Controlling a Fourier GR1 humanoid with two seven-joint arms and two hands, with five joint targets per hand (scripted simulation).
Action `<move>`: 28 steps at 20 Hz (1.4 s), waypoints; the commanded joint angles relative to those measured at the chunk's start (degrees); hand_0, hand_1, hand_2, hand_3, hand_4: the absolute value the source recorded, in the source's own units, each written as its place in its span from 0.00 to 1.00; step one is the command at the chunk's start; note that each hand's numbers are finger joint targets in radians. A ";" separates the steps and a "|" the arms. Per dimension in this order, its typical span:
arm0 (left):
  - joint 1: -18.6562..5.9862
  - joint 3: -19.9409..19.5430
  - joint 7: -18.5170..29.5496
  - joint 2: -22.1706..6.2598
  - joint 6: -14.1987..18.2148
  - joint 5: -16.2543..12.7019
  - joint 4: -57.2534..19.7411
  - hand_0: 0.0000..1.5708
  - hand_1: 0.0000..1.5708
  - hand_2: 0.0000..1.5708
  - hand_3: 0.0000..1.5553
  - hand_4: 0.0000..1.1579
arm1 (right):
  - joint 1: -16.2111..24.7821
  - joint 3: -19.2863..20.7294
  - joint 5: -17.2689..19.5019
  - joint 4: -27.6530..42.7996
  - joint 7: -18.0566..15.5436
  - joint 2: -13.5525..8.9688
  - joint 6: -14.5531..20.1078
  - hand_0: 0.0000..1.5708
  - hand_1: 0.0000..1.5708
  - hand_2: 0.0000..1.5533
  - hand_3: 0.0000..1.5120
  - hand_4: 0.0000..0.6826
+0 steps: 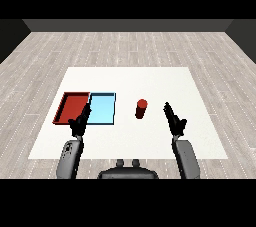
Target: Pick the red can and put it in the red box
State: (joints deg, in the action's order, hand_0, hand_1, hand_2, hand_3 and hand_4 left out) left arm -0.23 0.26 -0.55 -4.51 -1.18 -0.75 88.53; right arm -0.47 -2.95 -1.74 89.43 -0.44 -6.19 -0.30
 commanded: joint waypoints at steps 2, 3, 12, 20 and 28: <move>-0.04 -0.42 0.64 0.07 -0.43 0.63 0.52 0.00 0.00 0.00 0.00 0.00 | -0.37 4.48 -1.67 -0.92 -1.01 -1.82 -2.87 0.00 0.00 0.00 0.00 0.00; 0.00 -0.41 0.92 -0.09 -0.45 0.73 0.87 0.00 0.00 0.00 0.00 0.00 | -0.58 6.25 -2.90 -1.46 -1.52 -3.14 -3.85 0.00 0.00 0.00 0.00 0.00; 2.01 -2.79 26.74 2.11 -3.39 -2.49 3.71 0.00 0.00 0.00 0.00 0.00 | -0.58 12.48 -11.76 1.74 -15.77 -6.67 -13.13 0.00 0.00 0.00 0.00 0.00; -1.95 -4.86 27.91 0.75 -5.52 -4.41 -0.88 0.00 0.00 0.00 0.00 0.00 | -0.79 13.46 -8.76 -3.11 -21.25 -5.60 -14.99 0.00 0.00 0.00 0.00 0.00; 3.83 -2.08 23.33 2.01 -5.38 -4.90 9.73 0.00 0.00 0.00 0.00 0.00 | -2.89 12.35 -7.33 -6.27 -20.21 -3.33 -13.96 0.00 0.00 0.00 0.00 0.00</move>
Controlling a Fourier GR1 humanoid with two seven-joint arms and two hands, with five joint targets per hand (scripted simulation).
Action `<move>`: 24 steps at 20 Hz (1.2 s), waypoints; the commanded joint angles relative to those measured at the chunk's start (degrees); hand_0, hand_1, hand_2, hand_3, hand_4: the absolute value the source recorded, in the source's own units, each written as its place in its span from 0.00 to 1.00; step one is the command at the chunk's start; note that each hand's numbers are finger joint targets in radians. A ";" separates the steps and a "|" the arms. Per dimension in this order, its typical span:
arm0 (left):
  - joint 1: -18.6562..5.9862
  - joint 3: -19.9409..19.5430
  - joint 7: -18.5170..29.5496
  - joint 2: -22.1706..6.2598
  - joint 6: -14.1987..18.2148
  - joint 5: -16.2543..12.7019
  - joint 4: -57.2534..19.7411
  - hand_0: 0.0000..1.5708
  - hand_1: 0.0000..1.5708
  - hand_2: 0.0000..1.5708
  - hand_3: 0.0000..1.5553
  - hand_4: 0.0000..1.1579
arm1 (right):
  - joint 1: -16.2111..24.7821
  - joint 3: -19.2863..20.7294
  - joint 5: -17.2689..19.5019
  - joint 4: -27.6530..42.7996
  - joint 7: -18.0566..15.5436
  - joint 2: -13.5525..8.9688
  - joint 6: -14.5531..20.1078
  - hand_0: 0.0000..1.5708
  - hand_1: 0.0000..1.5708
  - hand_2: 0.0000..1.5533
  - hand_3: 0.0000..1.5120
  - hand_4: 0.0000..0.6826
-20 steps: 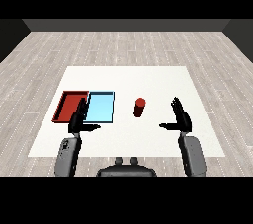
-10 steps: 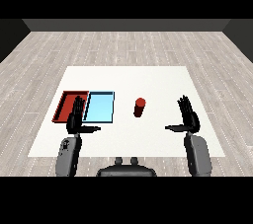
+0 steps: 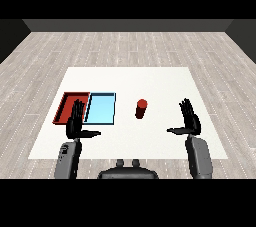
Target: Pick the red can and put it in the red box
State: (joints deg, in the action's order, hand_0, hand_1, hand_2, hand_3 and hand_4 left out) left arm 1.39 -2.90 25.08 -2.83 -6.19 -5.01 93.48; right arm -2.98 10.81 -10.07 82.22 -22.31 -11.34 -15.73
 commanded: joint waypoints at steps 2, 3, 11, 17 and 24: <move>0.02 1.12 3.27 2.21 1.69 1.78 -2.77 0.00 0.00 0.00 0.00 0.00 | -3.75 -1.22 0.58 -2.80 1.61 2.16 1.51 0.00 0.00 0.00 0.00 0.00; 3.23 -0.58 4.92 -0.08 -1.84 -0.48 -1.13 0.00 0.00 0.00 0.00 0.00 | -4.73 0.19 -0.34 -4.33 2.01 0.60 0.33 0.00 0.00 0.00 0.00 0.00; 2.28 -0.82 1.72 -0.06 -1.29 -1.63 1.37 0.00 0.00 0.00 0.00 0.00 | -10.21 0.06 -0.51 -6.11 5.82 0.77 2.26 0.00 0.00 0.00 0.00 0.00; -1.09 -1.63 -1.58 -0.64 -0.71 -2.66 1.38 0.00 0.00 0.00 0.00 0.00 | -12.14 -3.04 2.02 -12.24 3.63 5.13 4.87 0.00 0.00 0.00 0.00 0.00; -1.40 -1.35 0.94 0.73 0.97 -1.32 -1.53 0.00 0.00 0.00 0.00 0.00 | -18.70 -1.12 -1.41 -22.82 2.50 5.46 2.78 0.00 0.00 0.00 0.00 0.00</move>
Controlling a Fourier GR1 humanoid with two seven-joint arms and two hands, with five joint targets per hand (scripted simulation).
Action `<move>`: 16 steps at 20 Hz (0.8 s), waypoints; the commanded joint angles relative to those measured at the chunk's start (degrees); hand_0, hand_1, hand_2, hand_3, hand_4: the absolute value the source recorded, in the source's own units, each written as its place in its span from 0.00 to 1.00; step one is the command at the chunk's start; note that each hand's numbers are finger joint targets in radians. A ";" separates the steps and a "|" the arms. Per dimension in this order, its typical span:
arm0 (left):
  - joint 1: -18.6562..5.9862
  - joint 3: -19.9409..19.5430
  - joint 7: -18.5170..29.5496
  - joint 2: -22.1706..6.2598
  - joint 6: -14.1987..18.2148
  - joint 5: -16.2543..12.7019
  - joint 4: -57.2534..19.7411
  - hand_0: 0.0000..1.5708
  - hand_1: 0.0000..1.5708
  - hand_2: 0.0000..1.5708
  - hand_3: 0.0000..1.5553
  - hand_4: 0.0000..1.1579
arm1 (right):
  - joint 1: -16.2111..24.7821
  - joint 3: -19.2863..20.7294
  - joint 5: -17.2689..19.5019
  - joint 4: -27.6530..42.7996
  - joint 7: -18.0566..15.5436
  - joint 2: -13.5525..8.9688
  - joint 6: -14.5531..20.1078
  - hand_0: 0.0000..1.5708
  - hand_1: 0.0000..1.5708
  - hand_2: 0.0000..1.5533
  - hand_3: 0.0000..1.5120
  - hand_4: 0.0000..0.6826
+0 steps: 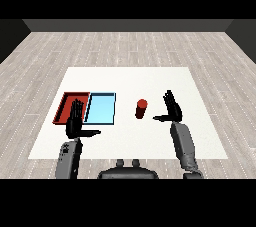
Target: Pick the red can and put it in the red box
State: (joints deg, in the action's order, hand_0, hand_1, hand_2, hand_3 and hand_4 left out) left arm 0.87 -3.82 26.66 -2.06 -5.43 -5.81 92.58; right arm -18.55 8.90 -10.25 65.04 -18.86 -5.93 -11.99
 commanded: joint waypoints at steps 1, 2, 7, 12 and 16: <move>0.78 0.89 1.60 0.35 -0.18 0.96 -0.91 0.00 0.00 0.00 0.00 0.00 | 3.37 -1.51 -1.05 1.21 -0.53 1.99 -0.85 0.00 0.00 0.00 0.00 0.00; -0.79 1.02 -3.73 1.01 2.44 0.58 2.94 0.00 0.00 0.00 0.00 0.00 | -0.75 -0.66 0.38 -6.27 -3.72 1.26 -0.52 0.00 0.00 0.00 0.00 0.00; 2.22 0.37 -2.25 -0.15 -0.29 -0.77 3.43 0.00 0.00 0.00 0.00 0.00 | -1.29 -1.72 0.54 -9.56 -6.78 3.89 0.95 0.00 0.00 0.00 0.00 0.00; -3.88 -0.88 -7.61 -0.76 1.54 -1.88 3.23 0.00 0.00 0.00 0.00 0.00 | -3.01 -2.13 -1.30 -9.53 -4.42 4.46 1.77 0.00 0.00 0.00 0.00 0.00; -2.40 -1.23 -3.05 -0.74 0.29 -1.73 0.47 0.00 0.00 0.00 0.00 0.00 | -1.89 -3.16 -1.41 -9.93 -5.08 4.24 0.46 0.00 0.00 0.00 0.00 0.00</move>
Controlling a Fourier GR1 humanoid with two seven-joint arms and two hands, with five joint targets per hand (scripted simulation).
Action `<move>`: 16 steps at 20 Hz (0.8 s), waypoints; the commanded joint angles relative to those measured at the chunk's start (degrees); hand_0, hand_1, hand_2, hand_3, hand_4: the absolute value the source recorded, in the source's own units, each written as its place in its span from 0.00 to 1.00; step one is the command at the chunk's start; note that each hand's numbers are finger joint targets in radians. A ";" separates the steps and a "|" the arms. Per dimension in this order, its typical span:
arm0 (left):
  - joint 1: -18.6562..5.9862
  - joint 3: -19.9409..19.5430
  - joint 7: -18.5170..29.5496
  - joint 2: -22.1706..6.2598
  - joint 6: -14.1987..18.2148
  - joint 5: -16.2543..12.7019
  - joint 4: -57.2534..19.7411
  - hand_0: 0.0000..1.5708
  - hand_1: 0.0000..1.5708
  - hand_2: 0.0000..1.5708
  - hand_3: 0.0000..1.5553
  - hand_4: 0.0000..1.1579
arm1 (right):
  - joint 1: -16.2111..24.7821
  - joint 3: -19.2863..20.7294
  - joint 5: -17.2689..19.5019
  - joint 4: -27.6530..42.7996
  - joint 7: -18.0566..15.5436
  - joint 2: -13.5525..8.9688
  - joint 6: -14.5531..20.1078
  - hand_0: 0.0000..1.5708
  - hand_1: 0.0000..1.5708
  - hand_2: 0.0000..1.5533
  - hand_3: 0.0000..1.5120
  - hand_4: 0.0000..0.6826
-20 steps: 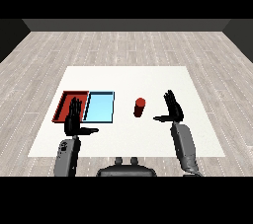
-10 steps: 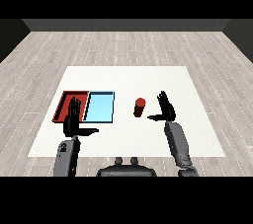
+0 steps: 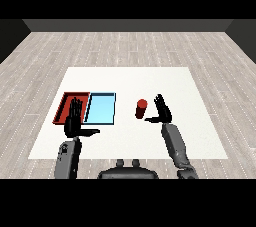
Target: Pick the red can and put it in the red box
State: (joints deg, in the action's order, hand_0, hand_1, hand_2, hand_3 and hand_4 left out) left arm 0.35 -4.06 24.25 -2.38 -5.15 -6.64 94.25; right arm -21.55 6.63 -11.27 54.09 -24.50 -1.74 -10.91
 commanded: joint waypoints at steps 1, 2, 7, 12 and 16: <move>-2.54 -1.56 2.67 -0.76 -1.00 -0.52 -5.41 0.00 0.00 0.00 0.00 0.00 | -4.06 1.28 -0.33 -9.34 -4.24 0.03 -1.55 0.00 0.00 0.00 0.00 0.00; -2.69 -0.16 -0.20 -0.15 -0.26 -0.45 -2.29 0.00 0.00 0.00 0.00 0.00 | -1.97 -0.62 -0.39 -3.58 -1.67 1.66 0.64 0.00 0.00 0.00 0.00 0.00; -2.21 0.51 -2.45 0.35 0.73 -0.52 0.00 0.00 0.00 0.00 0.00 0.00 | -3.11 -0.18 -2.03 -5.38 -1.10 1.58 0.28 0.00 0.00 0.00 0.00 0.00; 1.98 1.41 3.16 0.92 -1.33 -0.13 -0.61 0.00 0.00 0.00 0.00 0.00 | -3.06 -6.29 -5.07 -0.87 1.26 1.73 5.31 0.00 0.00 0.00 0.00 0.00; -3.52 -0.12 1.84 0.61 0.61 -0.18 -3.13 0.00 0.00 0.00 0.00 0.00 | -8.06 -4.62 -4.90 -8.82 0.11 1.73 5.03 0.00 0.00 0.00 0.00 0.00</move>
State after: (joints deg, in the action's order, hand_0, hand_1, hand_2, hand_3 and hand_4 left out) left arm -0.52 -3.59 26.20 -1.94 -5.63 -6.81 92.23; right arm -27.67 2.33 -15.74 46.14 -26.18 -0.19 -6.88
